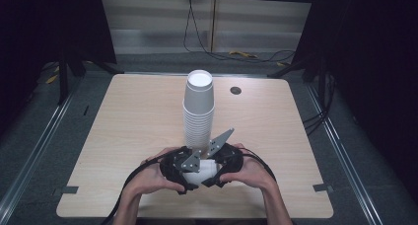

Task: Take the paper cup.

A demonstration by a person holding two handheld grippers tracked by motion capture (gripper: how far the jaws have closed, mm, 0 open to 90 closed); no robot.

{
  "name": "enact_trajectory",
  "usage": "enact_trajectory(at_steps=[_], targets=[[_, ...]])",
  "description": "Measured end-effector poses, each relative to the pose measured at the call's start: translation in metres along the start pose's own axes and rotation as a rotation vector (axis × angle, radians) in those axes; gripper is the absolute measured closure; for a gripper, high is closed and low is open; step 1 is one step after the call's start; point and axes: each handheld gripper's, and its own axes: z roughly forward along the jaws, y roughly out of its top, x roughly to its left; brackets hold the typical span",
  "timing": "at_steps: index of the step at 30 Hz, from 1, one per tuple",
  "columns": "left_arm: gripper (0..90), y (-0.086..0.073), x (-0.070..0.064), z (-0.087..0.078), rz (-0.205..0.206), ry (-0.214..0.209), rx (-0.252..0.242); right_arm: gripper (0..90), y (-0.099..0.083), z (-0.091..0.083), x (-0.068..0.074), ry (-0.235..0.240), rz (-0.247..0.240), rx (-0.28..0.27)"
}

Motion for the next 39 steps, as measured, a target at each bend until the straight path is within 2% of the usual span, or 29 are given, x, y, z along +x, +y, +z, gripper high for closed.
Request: enact_trajectory(at_steps=[4, 5, 6, 7, 8, 9, 10, 12, 16, 19, 24, 25, 28, 31, 34, 35, 37, 38, 39], targets=[[16.6, -0.002, 0.001, -0.002, 0.008, -0.011, -0.017, 22.4, 0.000, -0.002, 0.001, 0.005, 0.000, -0.001], [16.4, -0.003, 0.000, -0.001, -0.015, -0.012, -0.042, 22.5, 0.000, -0.003, 0.001, 0.008, -0.004, -0.007], [16.2, -0.003, 0.002, -0.002, 0.008, -0.017, -0.030, 22.8, 0.000, -0.003, 0.001, 0.009, -0.006, -0.010], [15.8, -0.003, 0.001, -0.001, -0.009, -0.012, -0.046, 22.9, 0.000, -0.003, 0.001, 0.012, -0.007, -0.011], [15.4, -0.004, 0.003, -0.003, 0.017, -0.019, -0.028, 22.9, 0.000, -0.003, 0.001, 0.010, -0.006, -0.012], [15.0, -0.005, 0.001, -0.002, -0.005, -0.012, -0.060, 22.9, 0.000, -0.003, 0.001, 0.009, -0.007, -0.012], [14.7, -0.006, 0.001, -0.002, -0.008, -0.018, -0.077, 23.0, 0.000, -0.003, 0.001, 0.007, -0.009, -0.012], [14.6, -0.008, 0.001, -0.004, -0.011, -0.026, -0.103, 23.3, 0.000, -0.004, 0.002, 0.016, 0.005, -0.009], [14.6, -0.012, 0.005, -0.009, -0.035, -0.025, -0.147, 23.4, 0.001, -0.003, 0.002, -0.006, -0.016, -0.016], [15.3, -0.016, 0.008, -0.015, -0.079, -0.038, -0.195, 23.5, 0.001, -0.003, 0.002, -0.014, -0.019, -0.016], [15.8, -0.023, 0.010, -0.026, -0.089, -0.010, -0.282, 23.4, -0.001, -0.004, 0.001, -0.030, -0.018, -0.015], [15.8, -0.025, 0.010, -0.029, -0.103, -0.003, -0.300, 23.4, -0.001, -0.004, 0.001, -0.025, -0.017, -0.013], [15.9, -0.031, 0.010, -0.034, -0.142, 0.027, -0.365, 23.2, -0.002, -0.006, 0.001, -0.059, -0.012, -0.033], [16.2, -0.040, 0.005, -0.039, -0.195, 0.100, -0.458, 23.2, -0.006, -0.008, -0.002, -0.083, 0.004, -0.068], [17.0, -0.046, 0.002, -0.041, -0.230, 0.154, -0.494, 23.1, -0.010, -0.008, -0.003, -0.091, 0.020, -0.079], [17.0, -0.049, 0.002, -0.043, -0.238, 0.162, -0.509, 23.0, -0.011, -0.008, -0.003, -0.091, 0.025, -0.076], [17.0, -0.052, 0.002, -0.045, -0.262, 0.168, -0.543, 23.0, -0.015, -0.008, -0.003, -0.093, 0.039, -0.105], [16.9, -0.053, 0.002, -0.046, -0.261, 0.166, -0.553, 23.0, -0.017, -0.008, -0.004, -0.093, 0.043, -0.111], [16.9, -0.054, 0.001, -0.045, -0.276, 0.169, -0.568, 23.0, -0.019, -0.008, -0.003, -0.106, 0.049, -0.116]])
